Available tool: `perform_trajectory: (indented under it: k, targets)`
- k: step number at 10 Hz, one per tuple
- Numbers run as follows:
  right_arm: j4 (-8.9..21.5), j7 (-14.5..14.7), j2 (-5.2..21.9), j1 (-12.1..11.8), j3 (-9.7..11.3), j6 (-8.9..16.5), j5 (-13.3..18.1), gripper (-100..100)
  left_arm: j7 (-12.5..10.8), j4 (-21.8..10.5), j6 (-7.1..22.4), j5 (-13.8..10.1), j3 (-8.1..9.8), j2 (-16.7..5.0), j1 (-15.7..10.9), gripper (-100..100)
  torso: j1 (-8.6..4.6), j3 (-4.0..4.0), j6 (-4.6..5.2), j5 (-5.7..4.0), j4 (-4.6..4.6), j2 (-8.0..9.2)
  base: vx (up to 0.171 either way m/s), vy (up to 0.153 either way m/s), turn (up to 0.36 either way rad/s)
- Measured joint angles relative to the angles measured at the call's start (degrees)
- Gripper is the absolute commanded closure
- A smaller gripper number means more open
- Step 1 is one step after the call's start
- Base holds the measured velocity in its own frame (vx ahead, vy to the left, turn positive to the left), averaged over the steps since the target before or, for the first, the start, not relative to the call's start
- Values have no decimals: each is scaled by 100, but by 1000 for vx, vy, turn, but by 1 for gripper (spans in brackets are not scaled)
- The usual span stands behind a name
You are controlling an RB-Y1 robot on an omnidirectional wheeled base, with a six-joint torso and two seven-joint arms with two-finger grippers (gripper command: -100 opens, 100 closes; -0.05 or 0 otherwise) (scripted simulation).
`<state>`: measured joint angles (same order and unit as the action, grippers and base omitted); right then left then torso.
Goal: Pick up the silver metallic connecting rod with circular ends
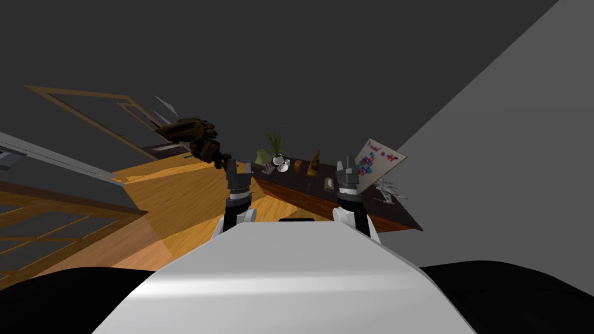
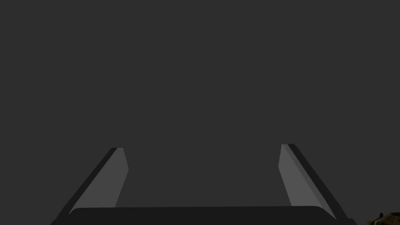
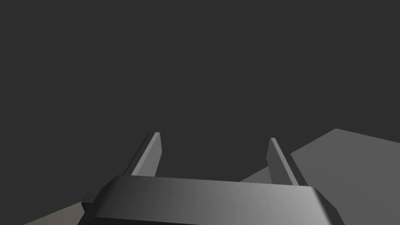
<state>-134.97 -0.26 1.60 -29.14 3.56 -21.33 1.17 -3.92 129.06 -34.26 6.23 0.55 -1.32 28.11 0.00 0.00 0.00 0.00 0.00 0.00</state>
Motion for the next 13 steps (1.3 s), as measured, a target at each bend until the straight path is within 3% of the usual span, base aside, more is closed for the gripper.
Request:
perform_trajectory:
  k: [1,5,13]
  targets:
    - [84,-17,155,65,-85,61,-26,-100,0,0,0,0,0,0,0,0,-4,1,-1,-1,0,3,-26,-11,90]
    - [683,190,516,397,-34,374,106,-100,0,0,0,0,0,0,-1,0,-8,6,-2,-2,2,11,-36,-15,97]
    - [1963,565,1191,1212,-41,1301,253,-100,0,0,0,0,0,0,0,0,-2,2,-1,0,1,4,-24,-4,87]
